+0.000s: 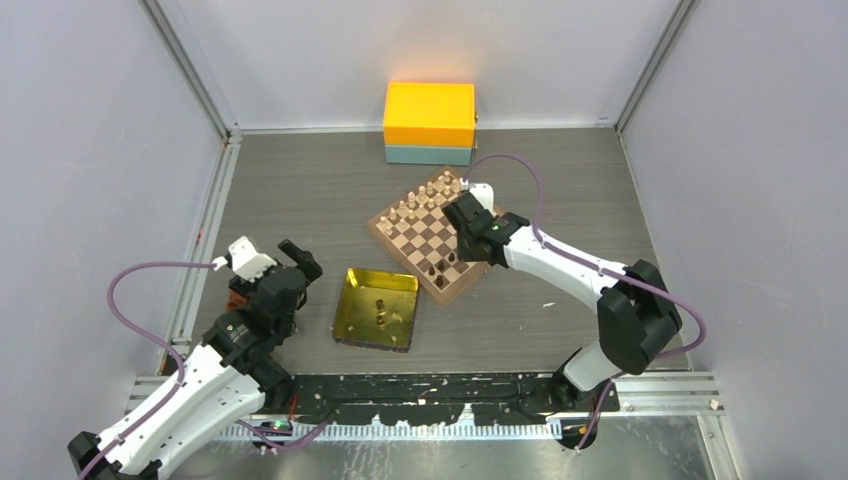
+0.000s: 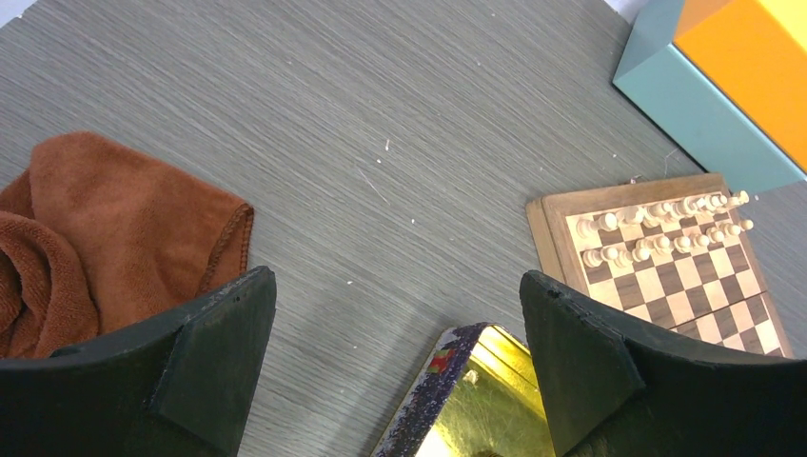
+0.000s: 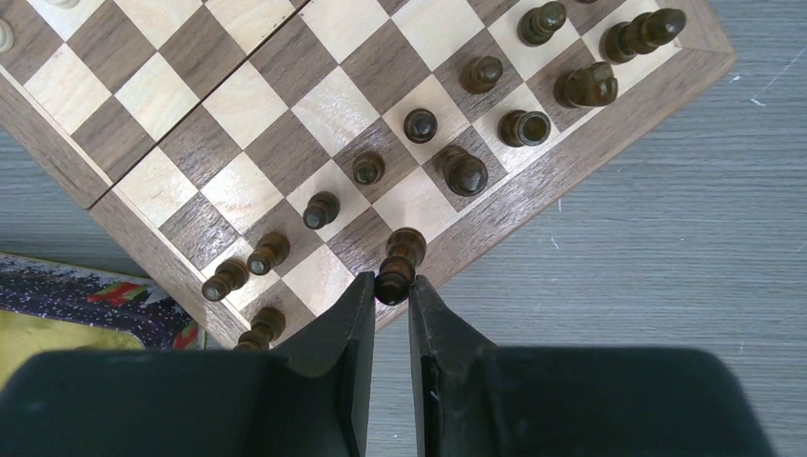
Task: Set up the chess pieces on the board
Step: Place the chess piece on the chessboard.
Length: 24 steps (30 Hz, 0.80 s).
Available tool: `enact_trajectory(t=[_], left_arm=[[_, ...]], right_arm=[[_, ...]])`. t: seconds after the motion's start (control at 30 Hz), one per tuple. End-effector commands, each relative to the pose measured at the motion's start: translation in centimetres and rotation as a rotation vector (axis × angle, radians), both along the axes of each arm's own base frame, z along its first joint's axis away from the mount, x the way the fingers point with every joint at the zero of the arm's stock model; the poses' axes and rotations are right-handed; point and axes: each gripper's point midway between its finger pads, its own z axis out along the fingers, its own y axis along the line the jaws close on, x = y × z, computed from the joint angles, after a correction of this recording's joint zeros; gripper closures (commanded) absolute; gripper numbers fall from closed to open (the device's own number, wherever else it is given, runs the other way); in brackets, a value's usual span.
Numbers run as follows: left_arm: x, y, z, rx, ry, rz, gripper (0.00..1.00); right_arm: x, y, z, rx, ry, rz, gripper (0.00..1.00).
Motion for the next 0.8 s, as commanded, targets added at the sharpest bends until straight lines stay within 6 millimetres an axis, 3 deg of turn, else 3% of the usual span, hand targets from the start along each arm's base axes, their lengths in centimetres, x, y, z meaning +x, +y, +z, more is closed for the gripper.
enact_trajectory(t=[0.0,0.77], left_arm=[[0.2,0.0,0.5,-0.022,-0.032,0.019,0.0],[0.3,0.0,0.3,-0.015,-0.027,0.021,0.0]], right_arm=[[1.1,0.7,0.5,0.061,-0.029,-0.02,0.98],[1.8,0.1,-1.5,0.07,0.021,-0.05,0.98]])
